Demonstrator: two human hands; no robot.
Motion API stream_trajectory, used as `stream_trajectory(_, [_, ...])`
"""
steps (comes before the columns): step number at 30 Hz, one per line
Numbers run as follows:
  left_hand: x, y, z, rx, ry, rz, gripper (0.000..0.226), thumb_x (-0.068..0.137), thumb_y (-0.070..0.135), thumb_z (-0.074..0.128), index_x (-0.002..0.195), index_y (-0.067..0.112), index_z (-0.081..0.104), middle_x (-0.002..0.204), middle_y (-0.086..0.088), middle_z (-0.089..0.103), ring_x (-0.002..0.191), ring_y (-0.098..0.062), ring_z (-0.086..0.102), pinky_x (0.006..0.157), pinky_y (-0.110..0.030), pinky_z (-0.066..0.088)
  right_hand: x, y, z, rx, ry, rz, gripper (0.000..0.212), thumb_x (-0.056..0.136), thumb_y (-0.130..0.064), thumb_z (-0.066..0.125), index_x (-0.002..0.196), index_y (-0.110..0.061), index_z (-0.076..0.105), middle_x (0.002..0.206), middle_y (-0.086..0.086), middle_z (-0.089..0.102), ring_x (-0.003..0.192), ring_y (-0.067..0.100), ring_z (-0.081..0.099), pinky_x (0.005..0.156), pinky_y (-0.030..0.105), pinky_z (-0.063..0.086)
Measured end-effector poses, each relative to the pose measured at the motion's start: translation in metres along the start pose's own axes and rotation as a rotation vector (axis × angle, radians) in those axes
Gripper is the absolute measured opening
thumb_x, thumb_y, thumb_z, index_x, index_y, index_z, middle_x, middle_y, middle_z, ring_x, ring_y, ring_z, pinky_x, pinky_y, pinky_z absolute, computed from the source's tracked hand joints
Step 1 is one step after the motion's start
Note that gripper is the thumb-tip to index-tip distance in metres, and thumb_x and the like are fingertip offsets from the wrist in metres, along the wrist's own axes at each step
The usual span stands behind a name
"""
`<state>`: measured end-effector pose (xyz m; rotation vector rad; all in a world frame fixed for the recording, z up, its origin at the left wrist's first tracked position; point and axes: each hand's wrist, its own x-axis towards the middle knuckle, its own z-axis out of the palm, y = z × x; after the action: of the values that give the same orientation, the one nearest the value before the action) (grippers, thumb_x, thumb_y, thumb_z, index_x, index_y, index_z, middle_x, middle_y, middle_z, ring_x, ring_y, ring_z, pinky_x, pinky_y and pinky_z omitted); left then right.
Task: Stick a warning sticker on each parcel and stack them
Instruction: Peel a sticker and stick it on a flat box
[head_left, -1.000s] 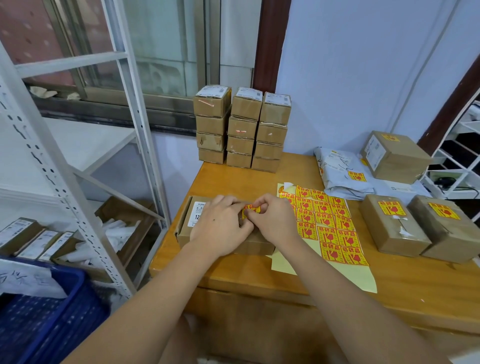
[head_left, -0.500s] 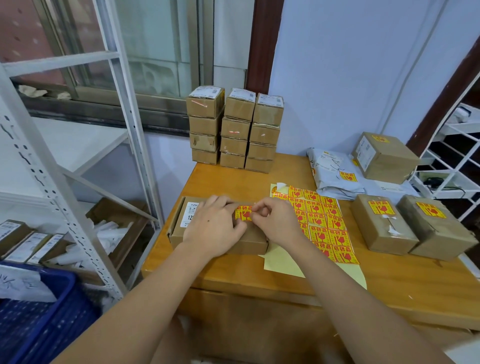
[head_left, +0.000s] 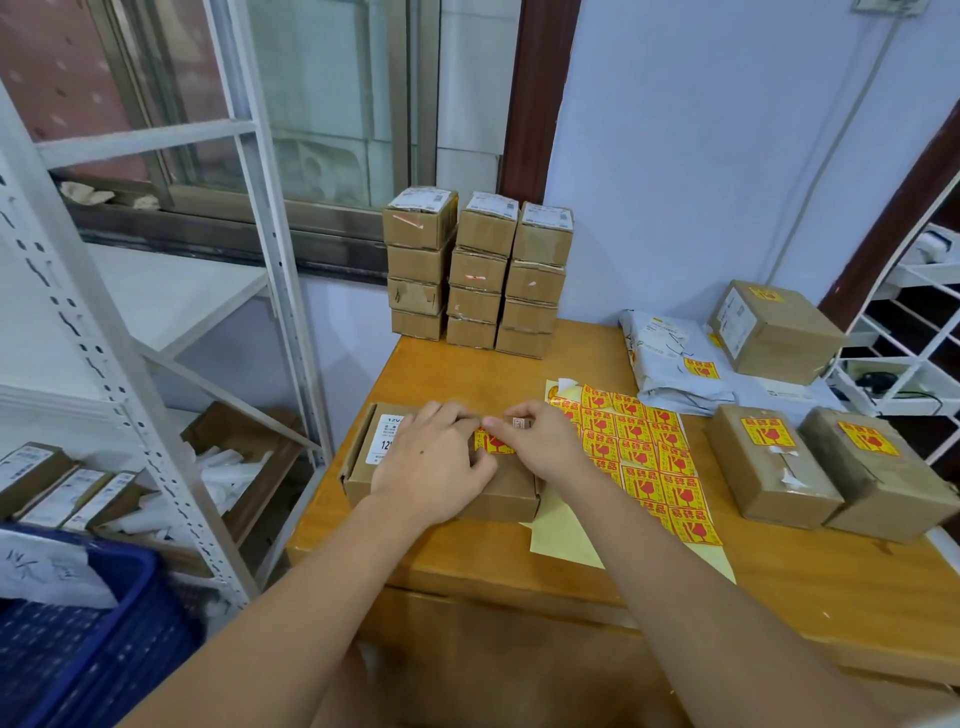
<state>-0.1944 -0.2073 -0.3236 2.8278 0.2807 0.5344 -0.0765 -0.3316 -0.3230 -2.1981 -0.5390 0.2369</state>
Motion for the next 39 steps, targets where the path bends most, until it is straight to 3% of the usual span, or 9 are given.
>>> stream_trajectory(4, [0.0, 0.001, -0.001, -0.011, 0.007, -0.003, 0.048, 0.097, 0.043, 0.044, 0.14, 0.029, 0.061, 0.134, 0.009, 0.057, 0.125, -0.013, 0.043, 0.108, -0.035, 0.036, -0.001, 0.002, 0.001, 0.06, 0.015, 0.002, 0.043, 0.087, -0.044, 0.076, 0.118, -0.015, 0.067, 0.112, -0.006, 0.058, 0.105, 0.013, 0.053, 0.085, 0.031, 0.044])
stream_trajectory(11, [0.0, 0.002, -0.001, -0.012, 0.006, -0.002, 0.047, 0.098, 0.044, 0.045, 0.138, 0.027, 0.063, 0.134, 0.007, 0.058, 0.125, -0.015, 0.044, 0.106, -0.037, 0.039, 0.005, 0.006, -0.001, 0.223, 0.003, 0.021, 0.016, 0.093, -0.027, 0.073, 0.101, -0.013, 0.075, 0.09, -0.007, 0.067, 0.091, 0.014, 0.062, 0.074, 0.027, 0.047])
stream_trajectory(14, [0.0, 0.002, -0.001, -0.006, 0.003, -0.005, 0.046, 0.098, 0.045, 0.045, 0.136, 0.026, 0.064, 0.135, 0.007, 0.058, 0.125, -0.015, 0.044, 0.107, -0.038, 0.039, 0.006, 0.006, -0.002, 0.236, -0.004, 0.023, 0.005, 0.095, -0.021, 0.071, 0.092, -0.018, 0.074, 0.085, -0.007, 0.068, 0.089, 0.016, 0.063, 0.077, 0.03, 0.05])
stream_trajectory(18, [0.0, 0.002, -0.001, -0.002, 0.0, -0.016, 0.047, 0.098, 0.045, 0.046, 0.137, 0.025, 0.064, 0.136, 0.007, 0.058, 0.126, -0.015, 0.044, 0.108, -0.038, 0.038, 0.008, 0.004, -0.003, 0.182, 0.006, 0.015, 0.01, 0.098, -0.019, 0.066, 0.096, -0.016, 0.075, 0.091, -0.002, 0.07, 0.096, 0.021, 0.066, 0.089, 0.039, 0.054])
stream_trajectory(24, [0.001, 0.002, 0.0, 0.011, 0.004, -0.029, 0.049, 0.097, 0.048, 0.045, 0.136, 0.026, 0.064, 0.134, 0.008, 0.058, 0.124, -0.014, 0.044, 0.106, -0.037, 0.039, 0.009, 0.001, -0.003, 0.036, 0.001, -0.032, 0.02, 0.101, -0.022, 0.06, 0.107, -0.01, 0.075, 0.101, 0.002, 0.07, 0.098, 0.019, 0.063, 0.082, 0.03, 0.047])
stream_trajectory(29, [0.002, 0.002, 0.002, 0.028, 0.014, -0.034, 0.049, 0.096, 0.048, 0.043, 0.133, 0.025, 0.064, 0.132, 0.008, 0.058, 0.122, -0.014, 0.044, 0.105, -0.037, 0.039, 0.01, -0.001, -0.006, -0.048, -0.072, -0.011, 0.044, 0.088, -0.053, 0.071, 0.109, -0.014, 0.066, 0.101, -0.003, 0.064, 0.097, 0.017, 0.06, 0.074, 0.031, 0.043])
stream_trajectory(32, [0.002, 0.001, 0.003, 0.04, 0.01, -0.045, 0.049, 0.095, 0.047, 0.041, 0.13, 0.023, 0.065, 0.131, 0.008, 0.057, 0.122, -0.014, 0.044, 0.106, -0.036, 0.038, 0.01, -0.005, -0.002, -0.131, -0.09, 0.033, 0.061, 0.08, -0.06, 0.076, 0.117, -0.015, 0.059, 0.106, -0.003, 0.058, 0.101, 0.017, 0.056, 0.074, 0.032, 0.043])
stream_trajectory(39, [0.003, 0.003, 0.003, 0.036, 0.005, -0.064, 0.05, 0.096, 0.047, 0.043, 0.135, 0.021, 0.061, 0.133, 0.006, 0.055, 0.122, -0.015, 0.044, 0.106, -0.037, 0.04, 0.017, -0.007, 0.0, -0.111, -0.092, 0.032, 0.052, 0.077, -0.061, 0.077, 0.09, -0.018, 0.052, 0.09, -0.003, 0.059, 0.09, 0.017, 0.057, 0.067, 0.034, 0.041])
